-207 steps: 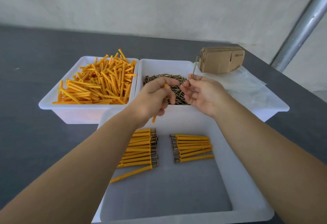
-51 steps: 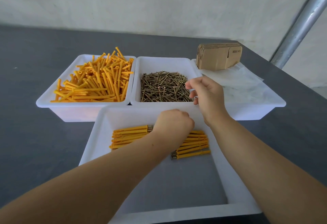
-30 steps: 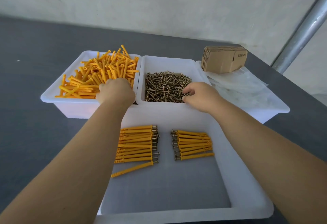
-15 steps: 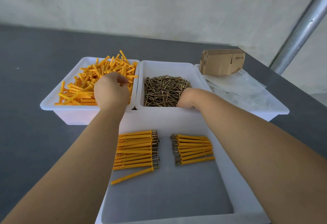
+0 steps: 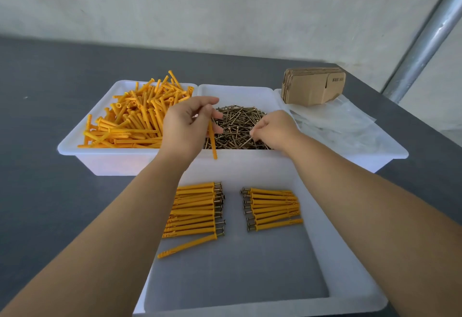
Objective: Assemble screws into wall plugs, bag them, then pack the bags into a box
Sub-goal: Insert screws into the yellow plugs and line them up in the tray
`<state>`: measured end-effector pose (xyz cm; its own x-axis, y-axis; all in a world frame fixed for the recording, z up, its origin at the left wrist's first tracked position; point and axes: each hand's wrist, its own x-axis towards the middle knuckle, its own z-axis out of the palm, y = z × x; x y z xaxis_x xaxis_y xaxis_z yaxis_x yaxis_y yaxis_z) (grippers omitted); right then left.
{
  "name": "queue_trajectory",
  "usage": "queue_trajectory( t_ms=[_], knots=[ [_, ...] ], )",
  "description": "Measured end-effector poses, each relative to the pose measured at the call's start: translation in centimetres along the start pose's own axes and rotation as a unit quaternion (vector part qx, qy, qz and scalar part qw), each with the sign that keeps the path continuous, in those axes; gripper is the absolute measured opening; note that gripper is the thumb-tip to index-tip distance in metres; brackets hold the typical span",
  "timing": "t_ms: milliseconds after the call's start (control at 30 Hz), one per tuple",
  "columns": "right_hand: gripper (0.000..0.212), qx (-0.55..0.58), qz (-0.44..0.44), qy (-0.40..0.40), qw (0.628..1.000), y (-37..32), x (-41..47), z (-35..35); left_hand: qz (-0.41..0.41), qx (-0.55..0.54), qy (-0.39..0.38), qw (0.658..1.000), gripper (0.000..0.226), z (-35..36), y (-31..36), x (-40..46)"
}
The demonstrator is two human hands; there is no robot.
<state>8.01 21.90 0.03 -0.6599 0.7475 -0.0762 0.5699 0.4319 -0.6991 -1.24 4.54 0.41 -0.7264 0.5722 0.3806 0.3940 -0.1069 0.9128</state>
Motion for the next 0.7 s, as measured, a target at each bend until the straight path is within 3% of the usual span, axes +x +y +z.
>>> queue_trajectory(
  t_ms=[100, 233, 267, 333, 400, 467, 600, 700],
  knots=[
    [0.013, 0.222, 0.027, 0.028, 0.974, 0.6, -1.2, -1.0, -0.020, -0.033, -0.066, 0.997, 0.022, 0.7, 0.5, -0.5],
    [0.013, 0.485, 0.086, -0.026, 0.870, 0.6, -2.8, -2.1, -0.081, -0.017, -0.183, 0.980, 0.018, 1.6, 0.6, -1.2],
    [0.014, 0.485, 0.076, -0.058, 0.869, 0.7, -3.4, -2.2, -0.092, -0.011, -0.195, 0.976, 0.018, 1.9, 0.6, -1.4],
    [0.016, 0.397, 0.015, -0.104, 0.912, 0.9, -4.2, -2.0, -0.101, -0.010, -0.191, 0.976, 0.018, 2.2, 0.6, -1.5],
    [0.017, 0.273, -0.052, -0.109, 0.954, 0.7, -4.9, -1.6, -0.102, -0.004, -0.182, 0.978, 0.018, 2.3, 0.5, -1.4],
    [0.024, 0.205, -0.087, -0.090, 0.971, 0.5, -5.3, -1.5, -0.105, 0.001, -0.184, 0.977, 0.018, 2.3, 0.2, -1.4],
    [0.069, 0.262, -0.113, -0.023, 0.958, 0.9, -5.5, -1.4, -0.117, -0.030, -0.212, 0.970, 0.020, 2.2, 0.3, -1.5],
    [0.061, 0.345, -0.138, 0.040, 0.928, 1.3, -5.4, -1.8, -0.146, -0.059, -0.267, 0.951, 0.026, 2.4, 0.5, -1.6]
  ],
)
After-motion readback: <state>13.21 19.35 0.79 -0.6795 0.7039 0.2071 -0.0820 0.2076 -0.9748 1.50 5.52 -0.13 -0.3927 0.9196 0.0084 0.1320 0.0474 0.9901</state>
